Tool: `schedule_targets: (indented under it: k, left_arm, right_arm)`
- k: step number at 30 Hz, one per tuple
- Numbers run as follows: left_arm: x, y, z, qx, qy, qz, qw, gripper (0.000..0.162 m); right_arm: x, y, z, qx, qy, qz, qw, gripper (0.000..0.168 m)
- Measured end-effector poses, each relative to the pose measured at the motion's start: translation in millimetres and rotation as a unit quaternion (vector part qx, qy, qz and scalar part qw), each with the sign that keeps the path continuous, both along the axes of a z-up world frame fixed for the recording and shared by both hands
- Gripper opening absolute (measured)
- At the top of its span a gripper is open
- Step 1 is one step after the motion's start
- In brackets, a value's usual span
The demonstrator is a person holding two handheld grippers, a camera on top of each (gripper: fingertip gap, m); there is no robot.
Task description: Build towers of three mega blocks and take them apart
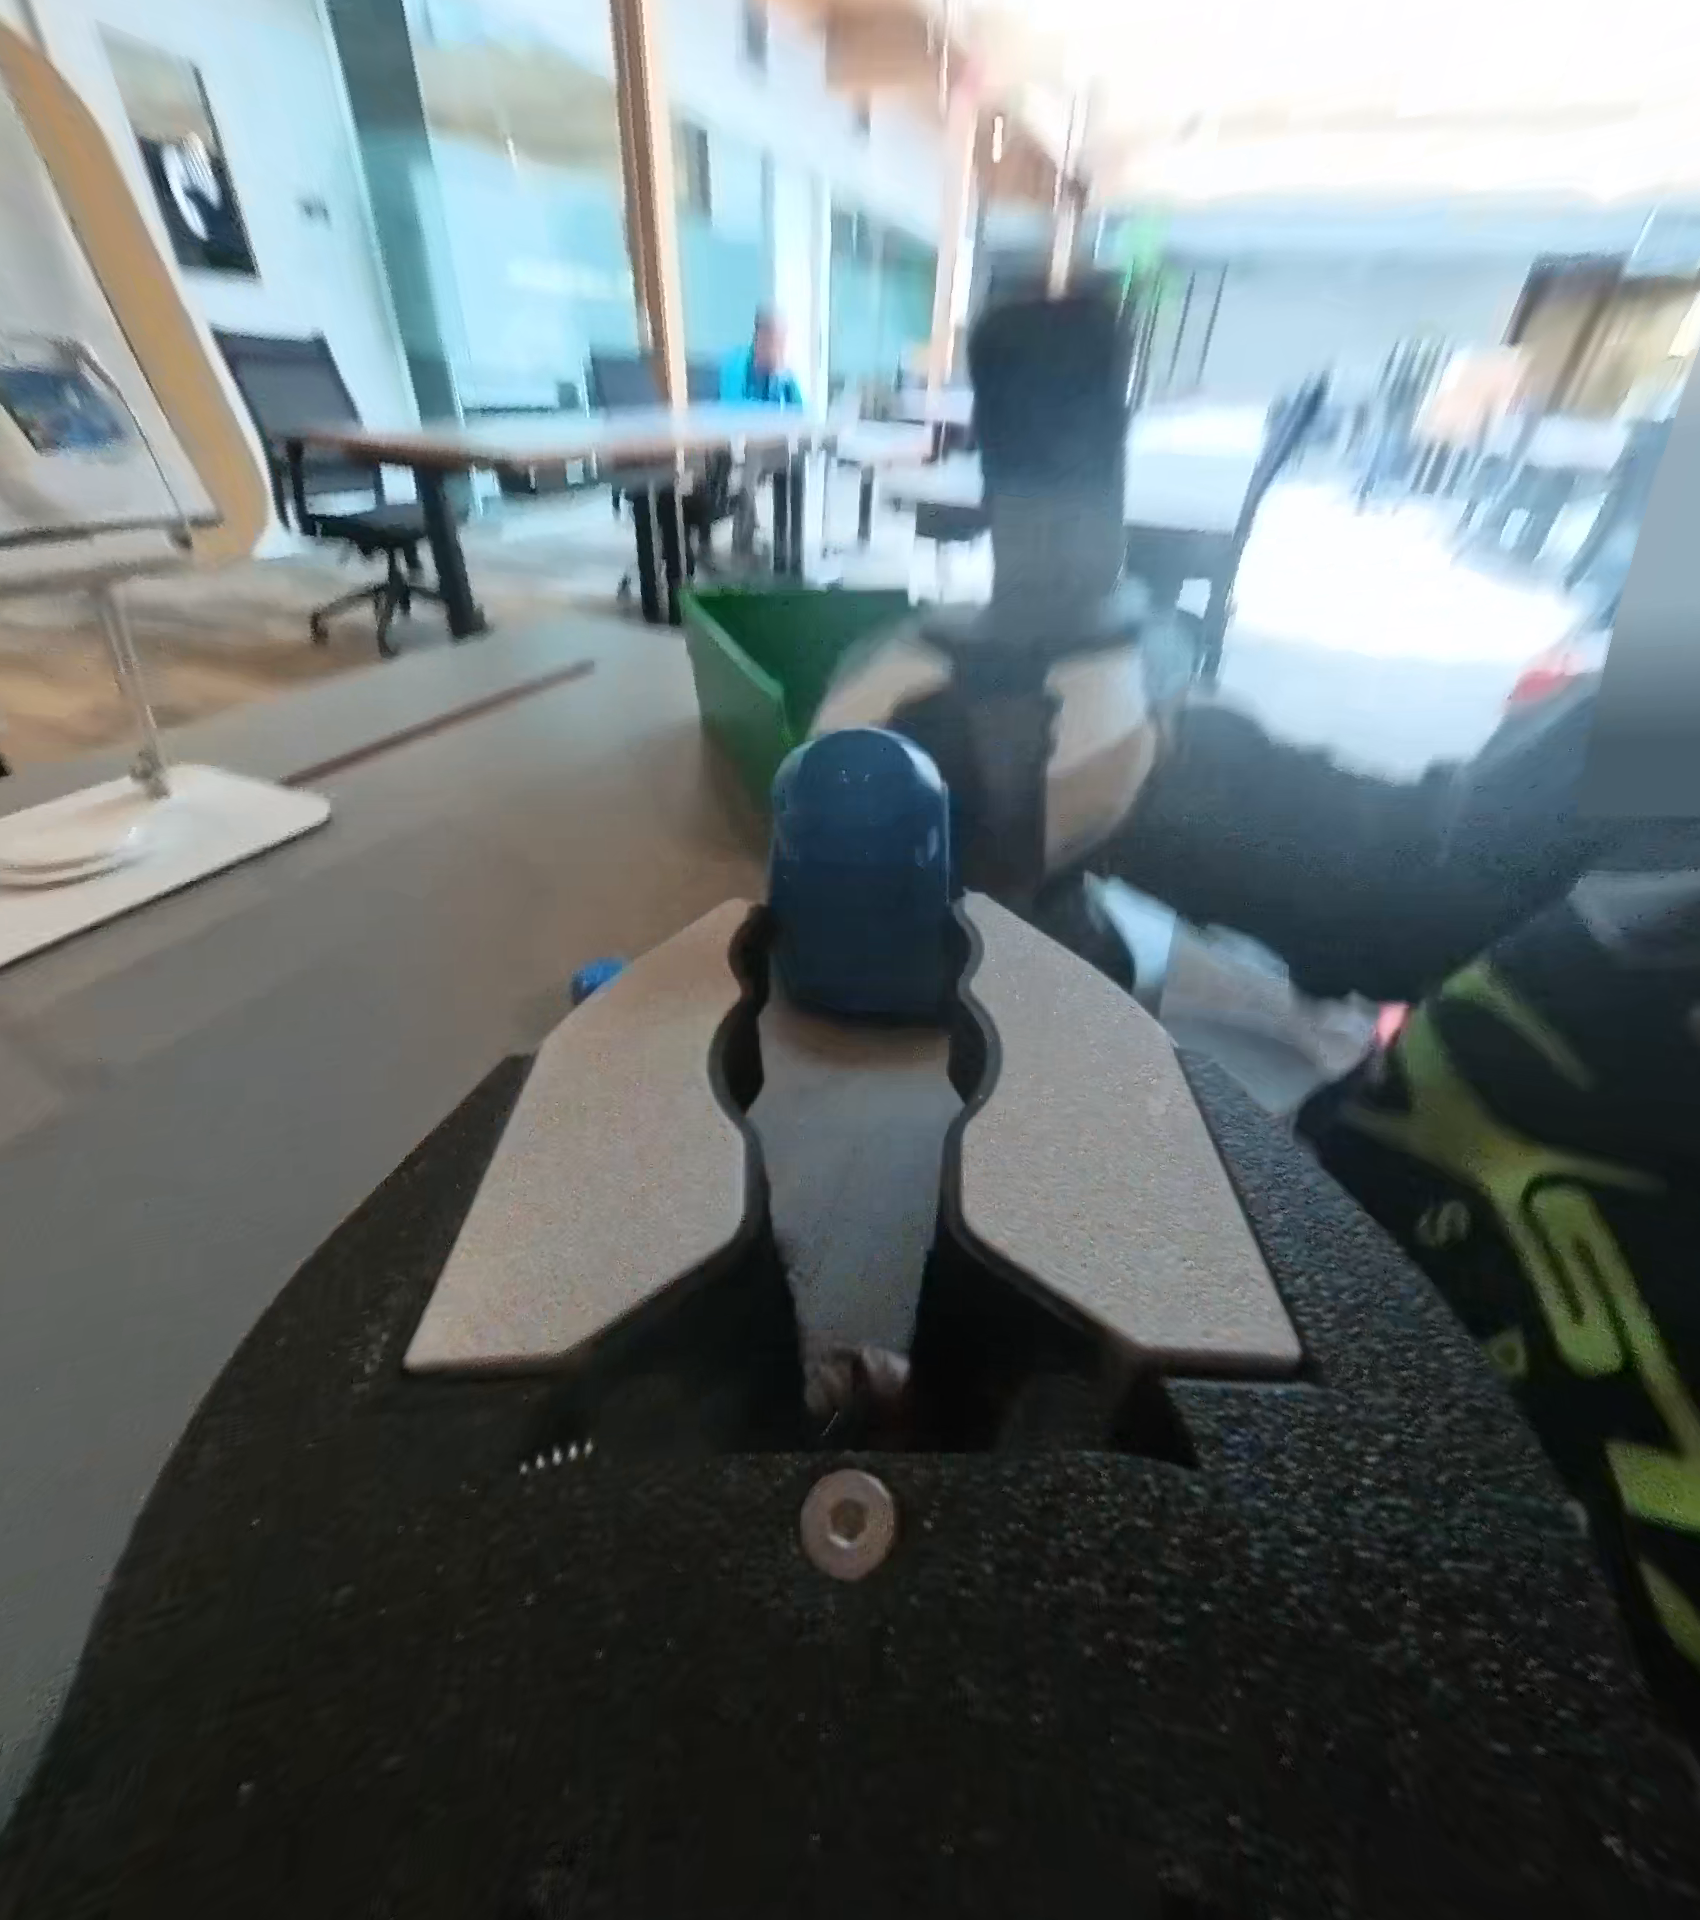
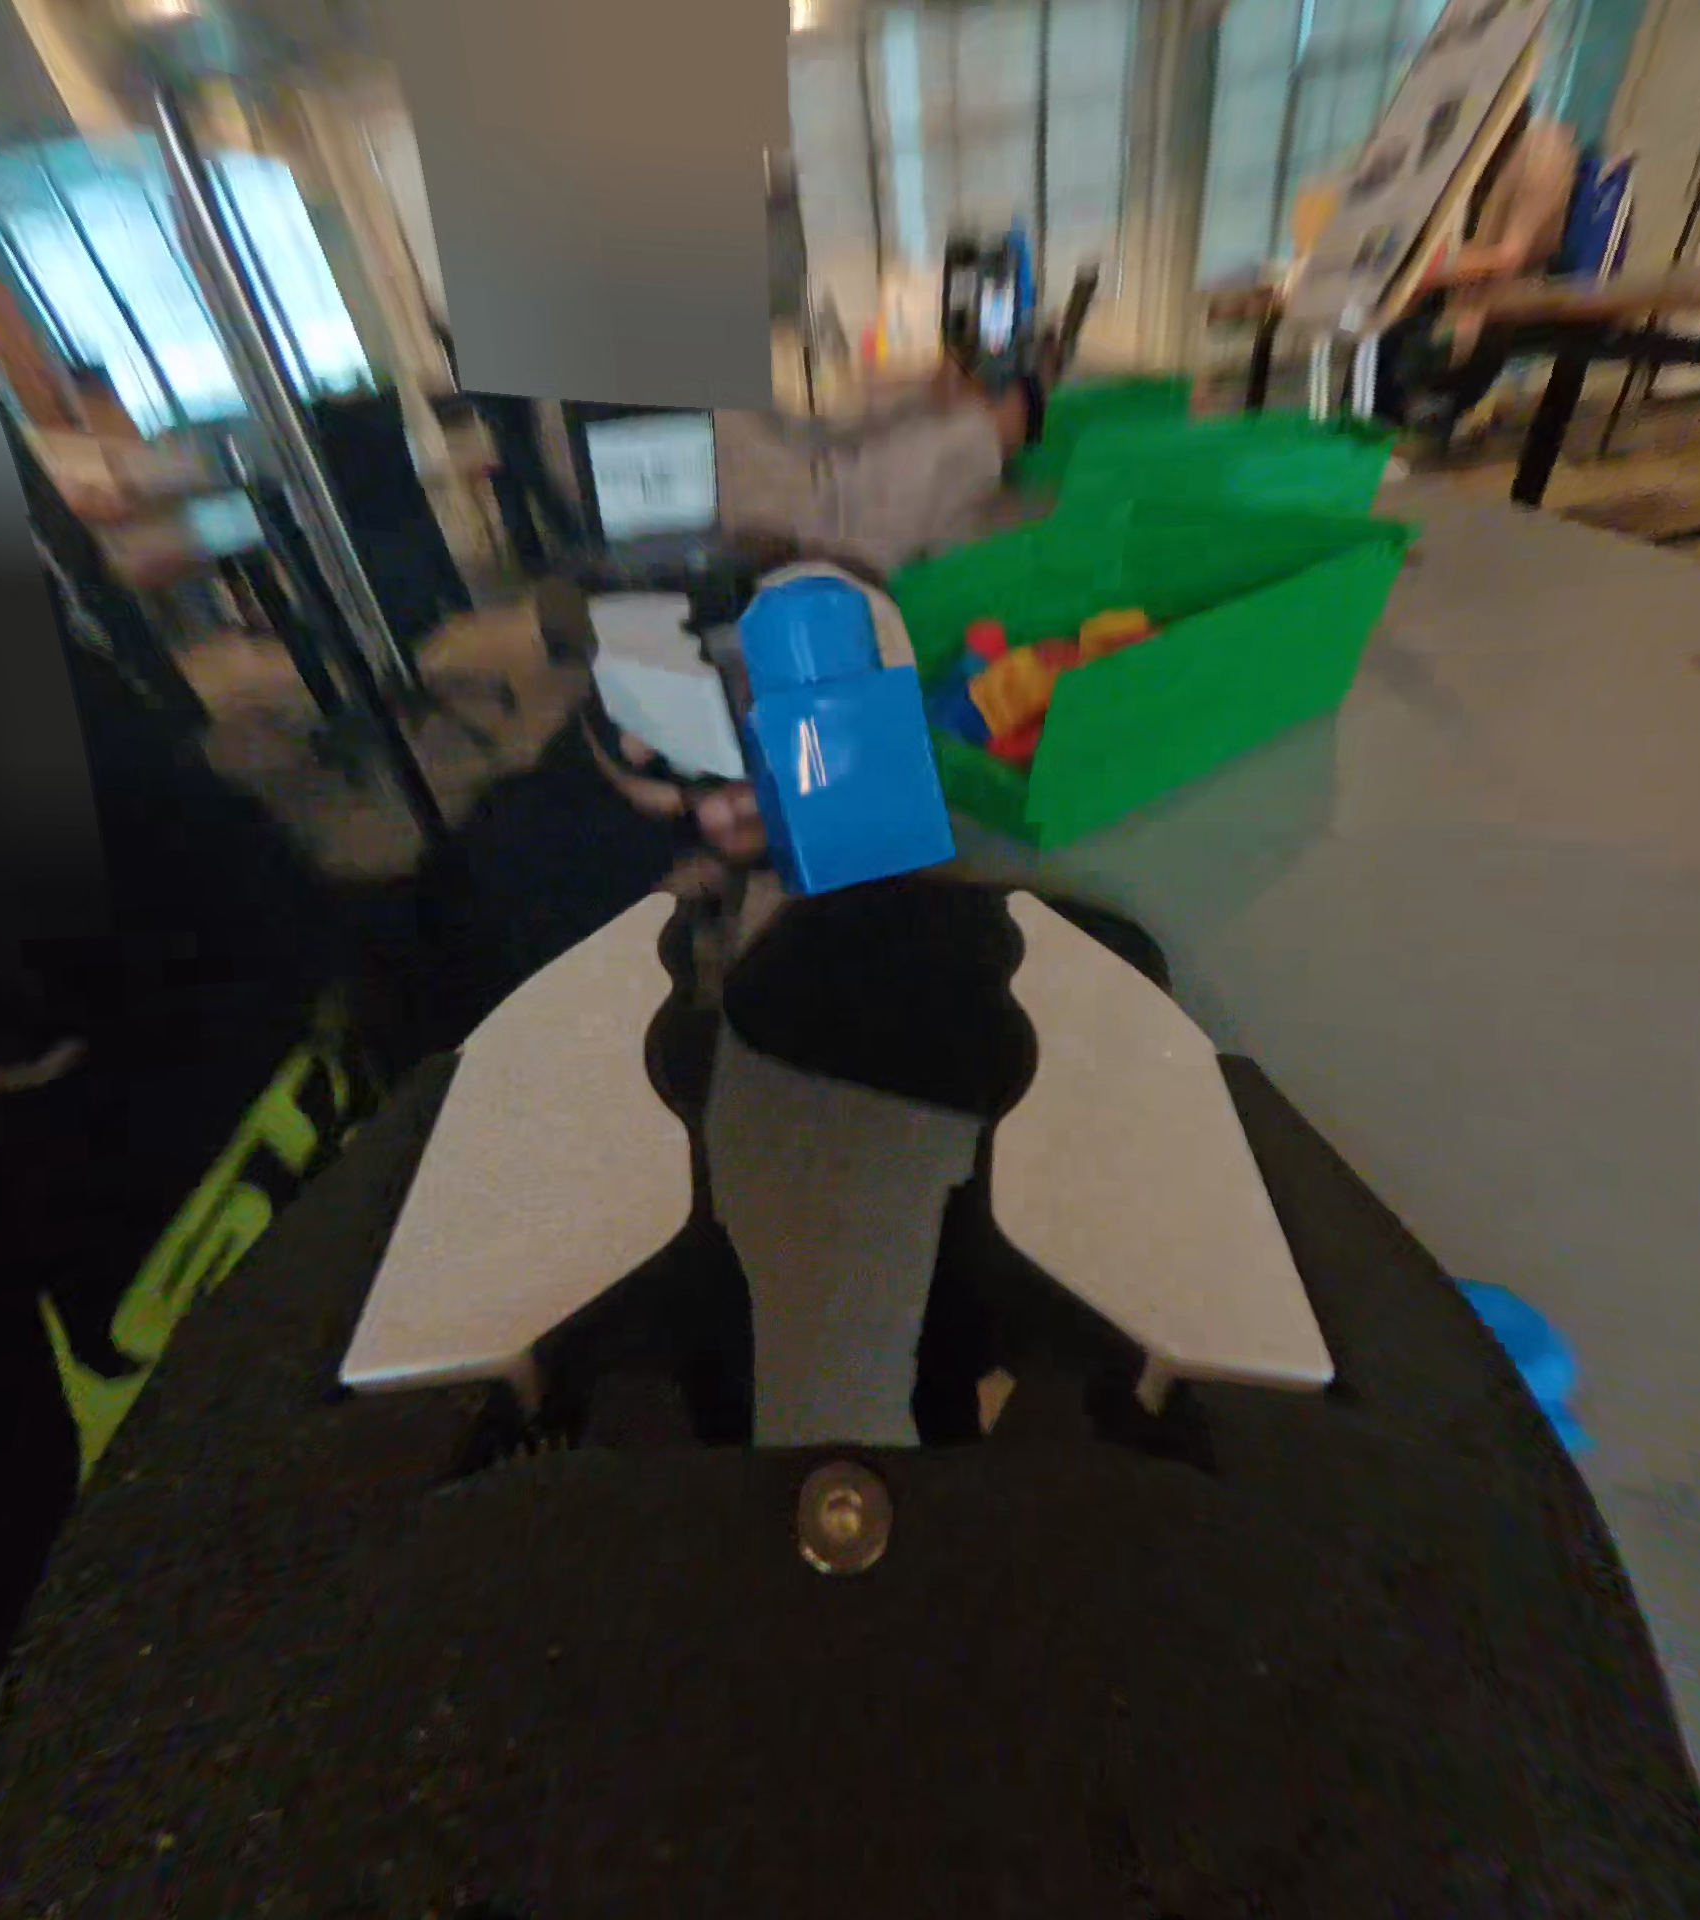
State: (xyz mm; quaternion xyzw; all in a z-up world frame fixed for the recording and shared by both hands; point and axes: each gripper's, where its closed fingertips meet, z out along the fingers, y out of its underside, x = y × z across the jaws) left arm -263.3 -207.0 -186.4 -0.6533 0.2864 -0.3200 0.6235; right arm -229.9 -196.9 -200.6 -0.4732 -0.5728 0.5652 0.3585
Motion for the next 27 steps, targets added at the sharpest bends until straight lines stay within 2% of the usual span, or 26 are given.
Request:
schedule_targets:
  k: [1,4,7,12,15,16,20,24,27]
  left_arm:
    - [0.7,-2.1,-6.1,-0.009,0.043,0.002,0.999,0.032]
    - [8.0,-5.3,-22.0,-0.034,0.145,-0.002,0.989,0.032]
    - [15.8,-1.8,-36.5,-0.048,0.225,-0.002,0.973,0.032]
    - [26.4,4.9,-40.7,-0.045,0.272,-0.012,0.961,0.032]
    - [29.7,8.0,-39.1,-0.039,0.284,-0.016,0.958,0.032]
    - [29.1,9.9,-39.3,-0.038,0.289,-0.016,0.956,0.032]
    - [23.9,18.5,-34.5,-0.03,0.287,-0.018,0.957,0.033]
    - [-6.2,38.1,-6.7,-0.002,0.246,0.042,0.968,0.047]
    - [-35.4,40.9,4.5,-0.003,0.206,0.069,0.976,0.055]
  right_arm:
    - [5.7,0.3,-0.7,0.045,-0.041,0.005,0.998,0.054]
    - [16.5,-1.8,3.1,0.171,-0.158,0.041,0.972,0.055]
    - [10.3,-6.3,16.3,0.267,-0.207,0.074,0.938,0.048]
    - [-3.2,-1.7,-0.5,0.362,-0.314,0.103,0.871,0.048]
    - [-5.4,-0.3,-14.1,0.379,-0.348,0.117,0.849,0.038]
    - [-5.2,-2.3,-16.4,0.382,-0.35,0.126,0.846,0.029]
    - [-9.7,6.8,-10.4,0.388,-0.332,0.102,0.854,0.028]
    - [-9.7,52.4,2.3,0.375,-0.335,0.04,0.863,0.028]
    - [-5.8,90.7,-2.1,0.344,-0.357,0.0,0.868,0.028]
